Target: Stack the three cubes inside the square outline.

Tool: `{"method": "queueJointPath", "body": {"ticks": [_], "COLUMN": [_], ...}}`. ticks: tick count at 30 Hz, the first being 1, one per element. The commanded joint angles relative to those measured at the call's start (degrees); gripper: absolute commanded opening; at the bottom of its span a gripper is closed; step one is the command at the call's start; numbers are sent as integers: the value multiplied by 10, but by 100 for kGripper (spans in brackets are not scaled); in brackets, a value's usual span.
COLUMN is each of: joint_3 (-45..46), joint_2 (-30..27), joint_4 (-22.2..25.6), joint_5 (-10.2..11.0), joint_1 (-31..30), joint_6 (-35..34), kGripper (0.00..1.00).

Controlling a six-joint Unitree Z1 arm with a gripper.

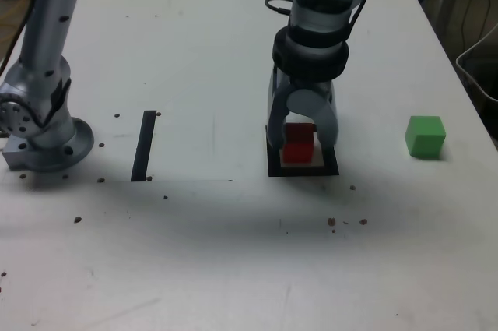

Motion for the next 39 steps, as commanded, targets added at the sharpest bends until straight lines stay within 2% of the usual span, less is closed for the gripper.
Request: {"method": "queueJointPath", "body": {"ticks": [1, 3, 7, 20, 30, 39], "joint_3": [3, 5, 6, 9, -24, -79], "joint_2": [1, 1, -7, -83, -109, -100], "joint_4": [-7, -8, -4, 40, 71, 110], "joint_5": [1, 1, 2, 17, 19, 30], "joint_1": [-1, -1, -1, 14, 81, 159], "joint_6": [1, 2, 2, 1, 41, 87], "kGripper": [90, 95, 99, 99, 99, 99]}}
